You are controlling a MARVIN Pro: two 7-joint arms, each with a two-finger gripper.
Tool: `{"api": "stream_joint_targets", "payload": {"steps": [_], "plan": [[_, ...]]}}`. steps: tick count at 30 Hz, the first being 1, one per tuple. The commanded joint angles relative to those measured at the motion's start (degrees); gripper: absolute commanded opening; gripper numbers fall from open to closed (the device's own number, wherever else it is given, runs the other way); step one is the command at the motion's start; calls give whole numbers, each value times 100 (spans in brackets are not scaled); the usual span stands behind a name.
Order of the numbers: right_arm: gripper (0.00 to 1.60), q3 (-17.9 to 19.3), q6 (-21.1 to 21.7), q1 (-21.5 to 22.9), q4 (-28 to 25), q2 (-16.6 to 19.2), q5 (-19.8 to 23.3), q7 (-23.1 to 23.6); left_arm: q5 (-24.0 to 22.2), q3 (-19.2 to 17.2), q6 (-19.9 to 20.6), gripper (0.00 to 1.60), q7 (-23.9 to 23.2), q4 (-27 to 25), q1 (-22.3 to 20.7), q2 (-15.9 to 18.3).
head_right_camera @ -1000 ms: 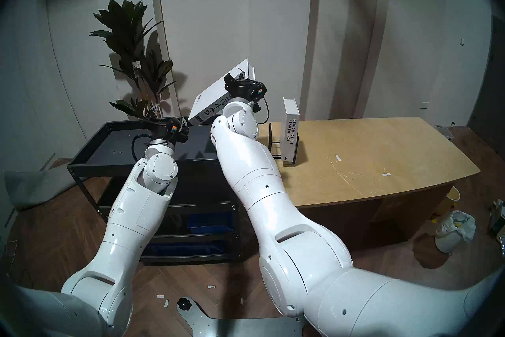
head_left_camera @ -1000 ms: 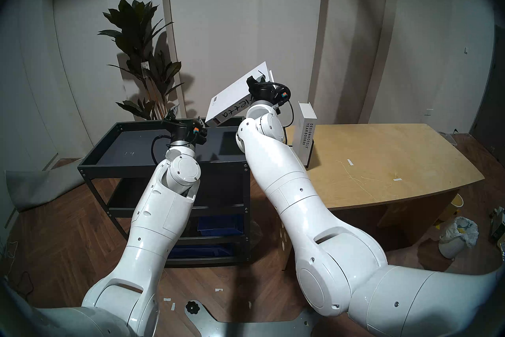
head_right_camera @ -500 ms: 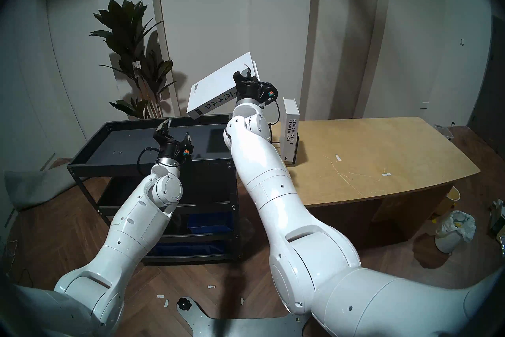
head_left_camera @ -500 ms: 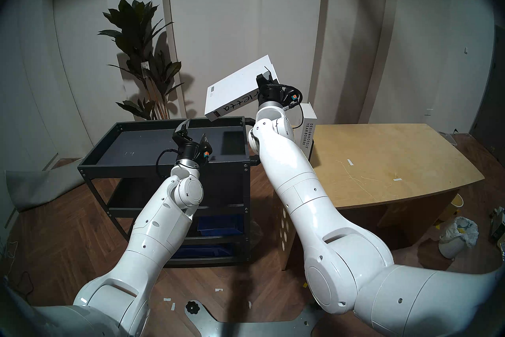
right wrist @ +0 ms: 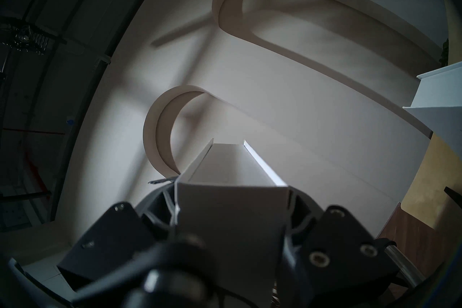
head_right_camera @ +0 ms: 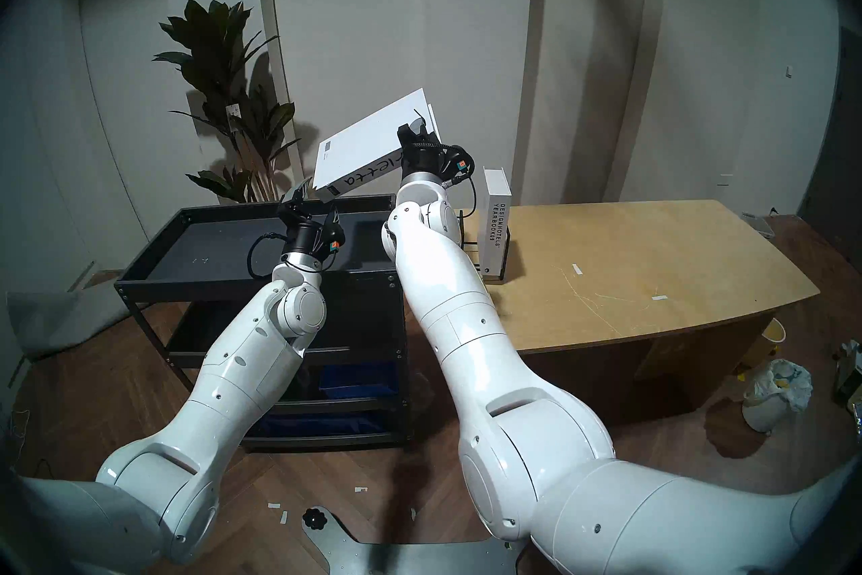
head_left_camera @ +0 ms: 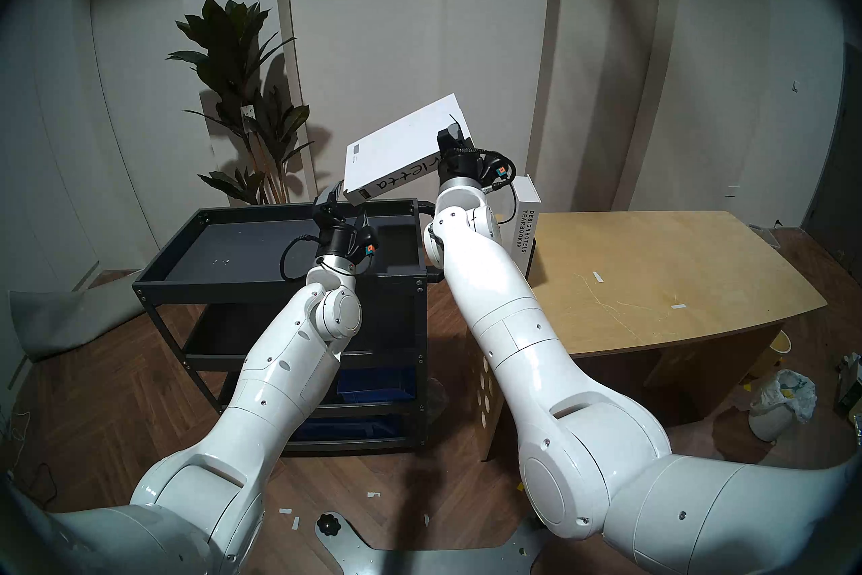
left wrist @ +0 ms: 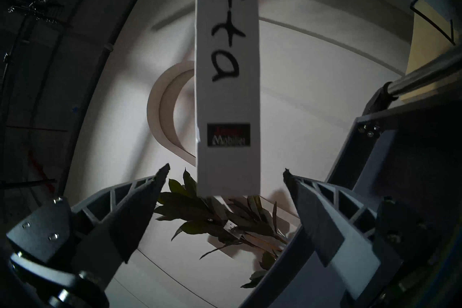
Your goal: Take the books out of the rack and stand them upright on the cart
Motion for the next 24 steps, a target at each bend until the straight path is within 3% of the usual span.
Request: {"api": "stream_joint_targets", "payload": {"steps": [1,14,24], "plan": [[0,-23,-210,39,-125,-134,25,146,71,-5,154,160,47,-443,-180,-84],[0,-290,-345,-390,-656,-163,42,309,-72,60,398,160,-447,-333,-413,-366],[0,-370,-311,-643,-928,-66,-52,129,-111,146,236,160,-434,-335,-518,-390]]}}
